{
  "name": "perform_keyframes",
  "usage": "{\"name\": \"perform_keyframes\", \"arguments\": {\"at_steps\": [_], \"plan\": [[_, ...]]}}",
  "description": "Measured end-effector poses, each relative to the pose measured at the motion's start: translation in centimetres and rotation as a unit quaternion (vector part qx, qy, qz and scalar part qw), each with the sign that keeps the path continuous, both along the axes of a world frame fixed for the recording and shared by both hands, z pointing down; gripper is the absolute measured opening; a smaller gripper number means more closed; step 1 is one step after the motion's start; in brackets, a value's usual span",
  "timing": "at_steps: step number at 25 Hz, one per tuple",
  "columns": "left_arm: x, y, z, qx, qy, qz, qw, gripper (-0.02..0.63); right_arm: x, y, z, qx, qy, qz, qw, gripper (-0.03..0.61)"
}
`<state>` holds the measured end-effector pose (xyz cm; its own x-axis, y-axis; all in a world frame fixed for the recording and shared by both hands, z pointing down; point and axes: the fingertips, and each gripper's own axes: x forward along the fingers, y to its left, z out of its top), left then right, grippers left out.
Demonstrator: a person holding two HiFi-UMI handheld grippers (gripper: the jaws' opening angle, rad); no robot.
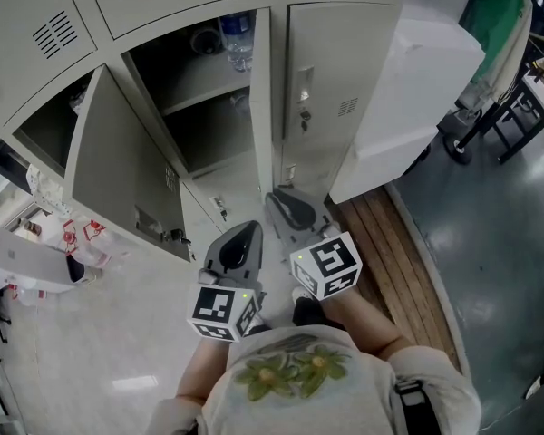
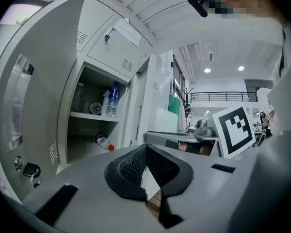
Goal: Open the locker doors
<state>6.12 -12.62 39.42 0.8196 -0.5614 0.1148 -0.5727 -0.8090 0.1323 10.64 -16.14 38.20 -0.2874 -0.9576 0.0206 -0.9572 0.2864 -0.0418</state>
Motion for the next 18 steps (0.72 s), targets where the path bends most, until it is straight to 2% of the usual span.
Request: {"name": "perform_keyframes", "arguments": {"at_steps": [13,18], "plan": [[1.0,-0.1,0.6,-0.009,-0.007,0.004,0.9999,0.028,1.3,0.8,0.0,-0.006,-0.007,-0.003,1.0,0.043],[1.3,-0.3,0.8,-0.011,-0.012,0.001,0.9999,0.028,1.7,1.6,0.5,-0.014,-0.028,-0.025,0.999,0.029]]}}
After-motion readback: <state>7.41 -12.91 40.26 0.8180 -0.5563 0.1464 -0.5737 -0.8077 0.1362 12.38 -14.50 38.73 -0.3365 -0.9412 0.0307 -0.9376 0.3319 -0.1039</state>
